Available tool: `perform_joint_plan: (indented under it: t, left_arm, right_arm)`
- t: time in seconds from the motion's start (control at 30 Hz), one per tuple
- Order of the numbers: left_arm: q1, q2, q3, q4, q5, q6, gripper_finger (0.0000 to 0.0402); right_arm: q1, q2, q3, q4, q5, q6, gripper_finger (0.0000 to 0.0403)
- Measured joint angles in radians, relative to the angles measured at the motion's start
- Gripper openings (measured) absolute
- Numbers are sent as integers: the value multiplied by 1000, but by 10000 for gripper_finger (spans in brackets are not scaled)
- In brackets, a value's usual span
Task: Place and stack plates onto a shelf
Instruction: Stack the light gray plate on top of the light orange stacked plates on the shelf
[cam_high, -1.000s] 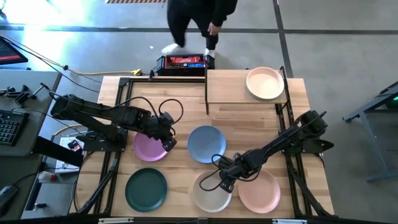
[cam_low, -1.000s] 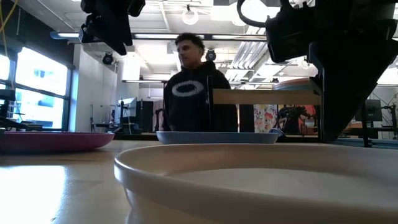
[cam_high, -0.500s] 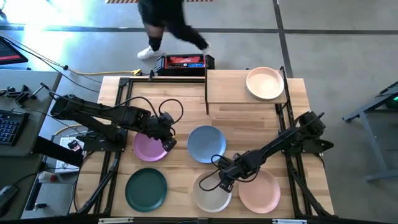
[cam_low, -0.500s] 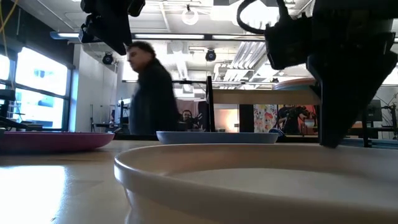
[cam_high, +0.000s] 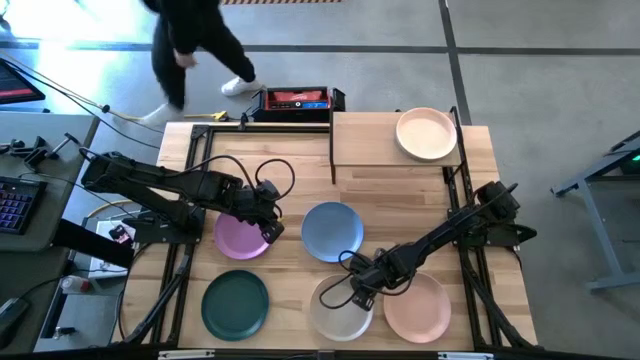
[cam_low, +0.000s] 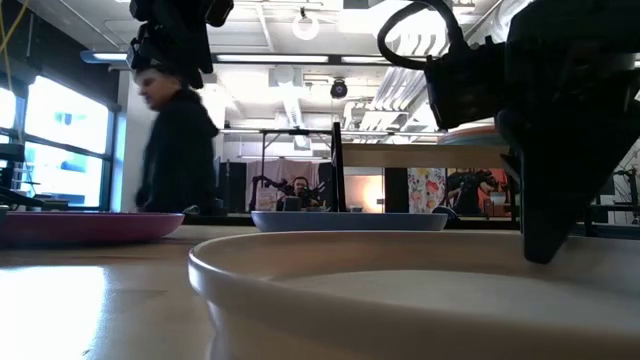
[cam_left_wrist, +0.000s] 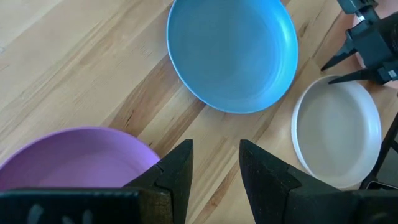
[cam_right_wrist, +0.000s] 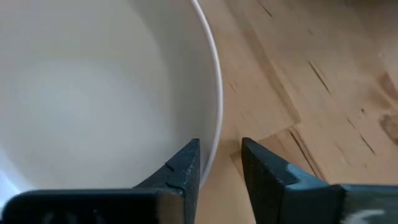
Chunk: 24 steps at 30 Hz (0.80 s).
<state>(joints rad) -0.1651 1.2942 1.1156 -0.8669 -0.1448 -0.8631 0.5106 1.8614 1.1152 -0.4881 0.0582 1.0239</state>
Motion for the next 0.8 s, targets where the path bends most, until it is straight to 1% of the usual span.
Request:
perform_joint_plan:
  t: [0.23, 0.43, 0.63, 0.8]
  left_arm:
    - [0, 0, 0, 0, 0, 0, 119]
    - [0, 0, 0, 0, -3, 1, 120]
    - [0, 0, 0, 1, -48, 0, 119]
    - [0, 0, 0, 1, -53, 0, 119]
  right_arm:
    - [0, 0, 0, 0, 2, 15, 9]
    - [0, -1, 0, -1, -6, 14, 2]
    - [0, -2, 0, -2, -8, 19, 0]
    - [-1, -7, 13, -29, -8, 26, 0]
